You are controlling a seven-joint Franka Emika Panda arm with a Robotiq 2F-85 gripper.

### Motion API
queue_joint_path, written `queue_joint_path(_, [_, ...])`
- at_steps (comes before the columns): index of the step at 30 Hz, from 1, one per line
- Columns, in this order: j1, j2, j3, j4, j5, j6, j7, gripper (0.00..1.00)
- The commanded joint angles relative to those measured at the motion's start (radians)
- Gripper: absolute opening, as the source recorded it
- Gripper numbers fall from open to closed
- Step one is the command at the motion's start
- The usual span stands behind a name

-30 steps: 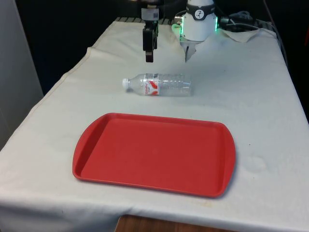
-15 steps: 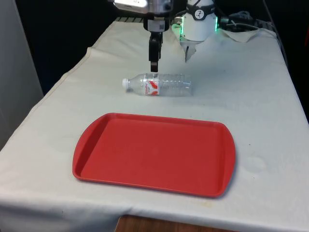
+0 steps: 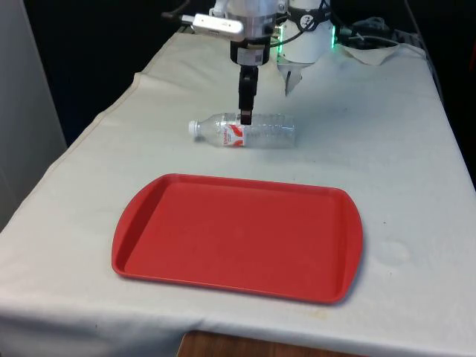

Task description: Place the bottle upright on the tray.

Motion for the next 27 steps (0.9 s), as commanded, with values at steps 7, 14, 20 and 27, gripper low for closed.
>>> queue_joint_path(7, [-0.006, 0.001, 0.006, -0.001, 0.017, 0.003, -0.01, 1.0])
queue_joint_path(14, [-0.021, -0.003, 0.015, 0.004, 0.068, -0.015, -0.053, 1.0])
queue_joint_path(20, [-0.015, 0.005, -0.006, 0.015, 0.095, -0.029, -0.084, 1.0])
queue_joint_path(27, [-0.02, 0.004, -0.001, 0.019, 0.147, -0.043, -0.129, 1.0])
